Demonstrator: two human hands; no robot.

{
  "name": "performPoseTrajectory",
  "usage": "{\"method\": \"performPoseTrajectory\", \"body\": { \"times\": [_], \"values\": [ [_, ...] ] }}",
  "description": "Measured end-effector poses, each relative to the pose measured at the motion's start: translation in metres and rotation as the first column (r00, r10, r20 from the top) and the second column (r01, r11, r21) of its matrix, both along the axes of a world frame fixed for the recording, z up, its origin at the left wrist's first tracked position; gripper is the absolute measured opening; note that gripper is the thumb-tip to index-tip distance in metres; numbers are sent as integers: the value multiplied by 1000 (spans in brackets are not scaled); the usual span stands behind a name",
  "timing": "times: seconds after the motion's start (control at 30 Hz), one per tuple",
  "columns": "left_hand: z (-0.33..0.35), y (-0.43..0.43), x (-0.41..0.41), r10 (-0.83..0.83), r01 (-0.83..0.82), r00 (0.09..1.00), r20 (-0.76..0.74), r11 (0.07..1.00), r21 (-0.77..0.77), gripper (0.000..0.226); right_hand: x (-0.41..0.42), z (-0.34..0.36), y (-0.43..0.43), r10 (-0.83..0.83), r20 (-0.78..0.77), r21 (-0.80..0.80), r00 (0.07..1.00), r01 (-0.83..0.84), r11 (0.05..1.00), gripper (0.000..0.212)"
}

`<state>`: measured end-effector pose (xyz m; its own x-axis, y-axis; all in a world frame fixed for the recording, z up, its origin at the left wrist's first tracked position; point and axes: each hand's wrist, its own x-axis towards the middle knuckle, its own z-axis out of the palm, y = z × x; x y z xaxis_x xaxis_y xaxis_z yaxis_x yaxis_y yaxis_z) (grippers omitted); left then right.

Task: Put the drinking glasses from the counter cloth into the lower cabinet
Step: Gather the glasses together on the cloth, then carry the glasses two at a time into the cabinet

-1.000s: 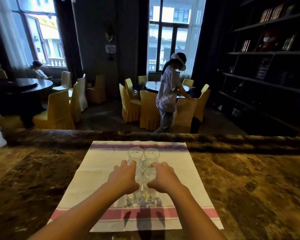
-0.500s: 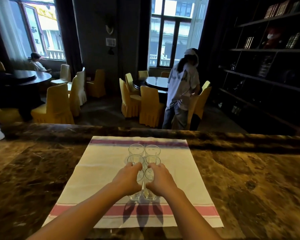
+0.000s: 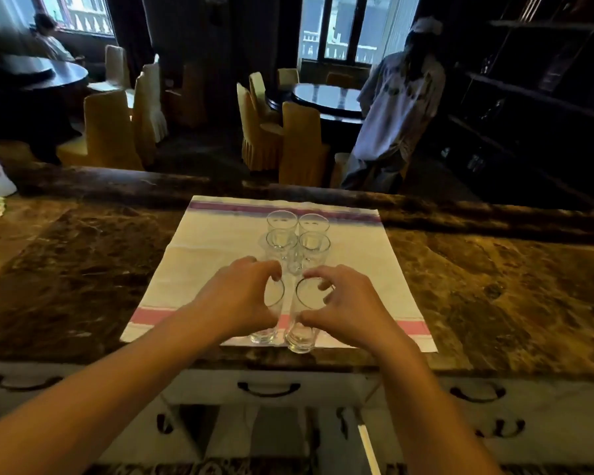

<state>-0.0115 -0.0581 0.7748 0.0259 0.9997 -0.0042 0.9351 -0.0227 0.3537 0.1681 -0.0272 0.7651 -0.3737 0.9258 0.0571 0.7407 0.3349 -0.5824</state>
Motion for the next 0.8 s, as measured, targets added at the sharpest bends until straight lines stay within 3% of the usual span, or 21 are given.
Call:
{"method": "performPoseTrajectory", "body": {
  "times": [0.37, 0.8],
  "values": [
    [-48, -90, -14, 2, 10, 994, 110, 994, -110, 59, 3, -31, -78, 40, -14, -145, 999, -42, 989, 70],
    [-106, -130, -36, 60, -44, 993, 101, 986, -158, 63, -21, -90, -124, 16, -35, -192, 999, -23, 981, 66]
  ]
}}
